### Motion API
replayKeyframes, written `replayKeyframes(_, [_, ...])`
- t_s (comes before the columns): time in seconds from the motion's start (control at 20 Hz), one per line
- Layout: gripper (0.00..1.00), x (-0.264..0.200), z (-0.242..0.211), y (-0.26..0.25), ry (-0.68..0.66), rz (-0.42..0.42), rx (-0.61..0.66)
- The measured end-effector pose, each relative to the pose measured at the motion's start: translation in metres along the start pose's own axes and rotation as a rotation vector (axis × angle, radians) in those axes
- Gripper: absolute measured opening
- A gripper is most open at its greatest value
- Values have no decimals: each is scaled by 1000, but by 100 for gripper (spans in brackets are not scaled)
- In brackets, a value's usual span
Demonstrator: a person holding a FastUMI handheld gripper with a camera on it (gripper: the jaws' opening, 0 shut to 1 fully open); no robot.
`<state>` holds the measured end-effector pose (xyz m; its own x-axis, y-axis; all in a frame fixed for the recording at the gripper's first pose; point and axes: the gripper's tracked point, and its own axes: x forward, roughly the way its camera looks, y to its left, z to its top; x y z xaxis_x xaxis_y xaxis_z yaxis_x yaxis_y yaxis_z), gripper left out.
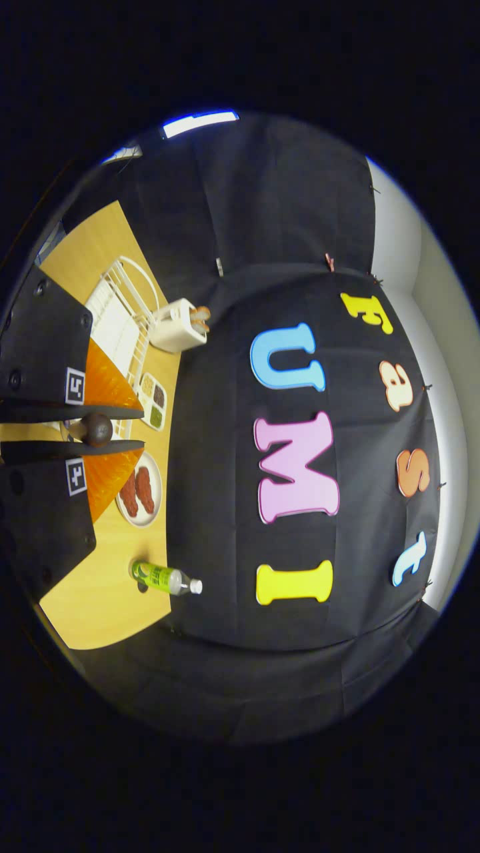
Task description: Take the plate from the dish rack, then take the spoon from the basket and place it into the plate.
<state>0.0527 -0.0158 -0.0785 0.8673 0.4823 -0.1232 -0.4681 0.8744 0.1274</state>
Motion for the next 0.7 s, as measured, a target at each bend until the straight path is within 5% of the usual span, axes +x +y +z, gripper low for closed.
replayKeyframes(0.35, [14, -10, -71, 93, 85, 177, 21])
replayKeyframes(0.7, [14, 25, -145, 144, 134, 269, 28])
